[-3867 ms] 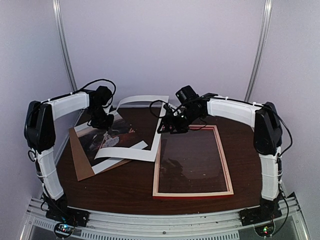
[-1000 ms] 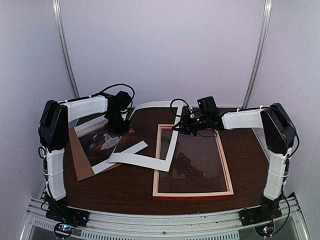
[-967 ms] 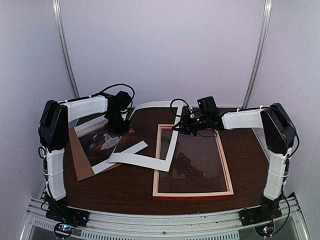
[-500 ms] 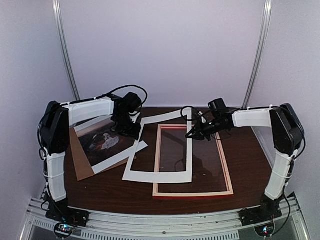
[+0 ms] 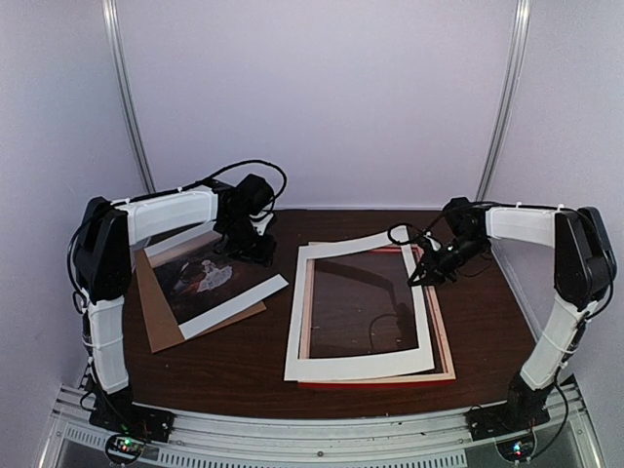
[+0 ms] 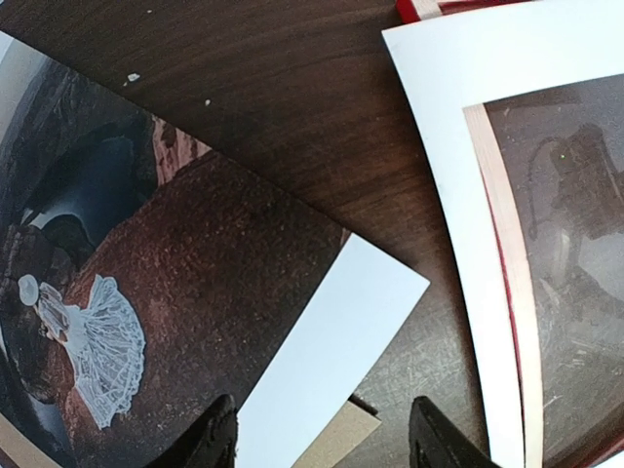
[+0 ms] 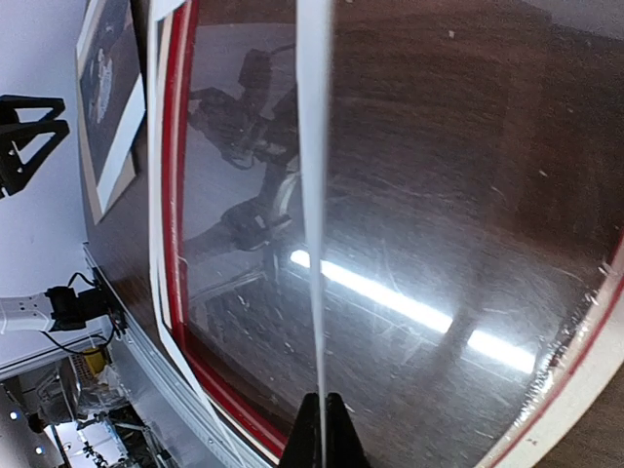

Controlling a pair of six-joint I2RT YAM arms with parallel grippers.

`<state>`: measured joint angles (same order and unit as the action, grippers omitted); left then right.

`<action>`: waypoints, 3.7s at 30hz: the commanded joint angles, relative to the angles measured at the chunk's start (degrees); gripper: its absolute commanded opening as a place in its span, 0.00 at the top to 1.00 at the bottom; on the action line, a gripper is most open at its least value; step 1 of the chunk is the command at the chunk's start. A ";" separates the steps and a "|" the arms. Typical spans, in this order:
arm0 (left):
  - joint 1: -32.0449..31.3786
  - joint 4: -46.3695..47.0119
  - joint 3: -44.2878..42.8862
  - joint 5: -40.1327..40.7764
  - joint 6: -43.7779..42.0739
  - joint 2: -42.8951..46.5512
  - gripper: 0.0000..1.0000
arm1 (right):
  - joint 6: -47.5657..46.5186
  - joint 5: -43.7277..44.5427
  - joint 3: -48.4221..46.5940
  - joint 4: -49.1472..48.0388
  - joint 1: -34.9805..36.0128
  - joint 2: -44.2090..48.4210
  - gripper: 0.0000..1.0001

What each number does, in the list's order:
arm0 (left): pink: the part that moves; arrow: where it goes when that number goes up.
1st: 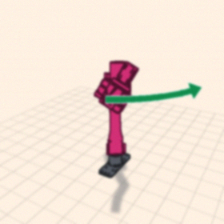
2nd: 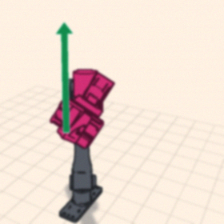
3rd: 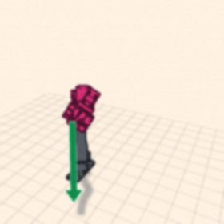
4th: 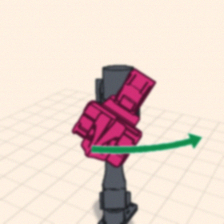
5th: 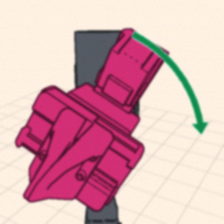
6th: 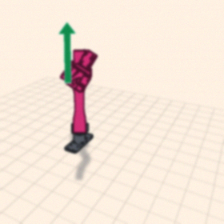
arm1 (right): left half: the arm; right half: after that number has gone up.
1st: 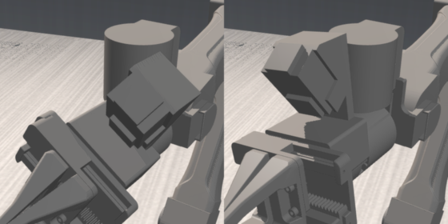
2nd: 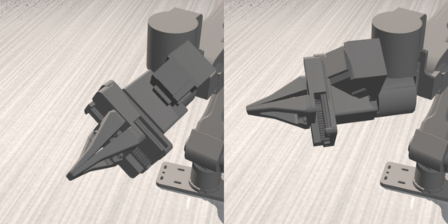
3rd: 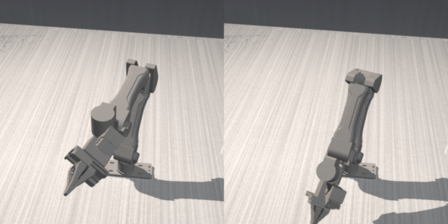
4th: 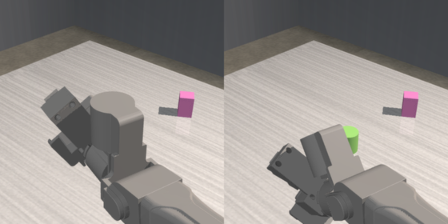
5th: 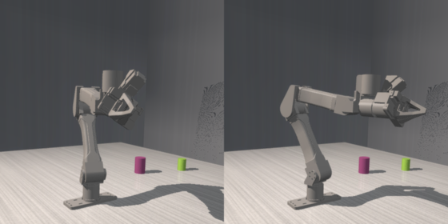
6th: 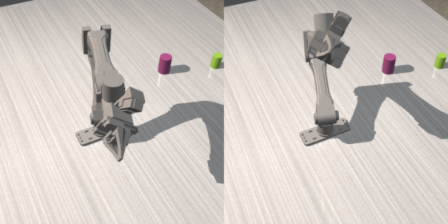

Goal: Put the photo into the frame
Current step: Place the mat board on the glass panel.

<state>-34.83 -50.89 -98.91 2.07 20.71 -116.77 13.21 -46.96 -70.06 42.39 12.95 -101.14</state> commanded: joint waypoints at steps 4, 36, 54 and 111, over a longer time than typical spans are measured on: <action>0.29 1.59 -1.19 -1.70 -2.81 2.06 0.33 | -7.24 8.09 -0.95 7.83 -4.02 0.56 1.00; 0.29 2.38 -1.20 -1.60 -3.73 1.74 0.27 | -1.55 -4.74 -1.42 1.30 -4.86 3.99 1.00; 0.29 2.36 0.41 -1.06 -3.63 1.67 0.27 | -7.54 9.55 -3.04 8.86 -6.05 -0.90 1.00; 0.29 2.37 0.14 1.18 -3.66 1.32 0.24 | -0.30 10.55 0.60 1.79 -4.29 1.28 1.00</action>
<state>-34.83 -49.60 -98.56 2.81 17.28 -116.77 12.86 -38.35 -70.52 43.94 8.34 -102.08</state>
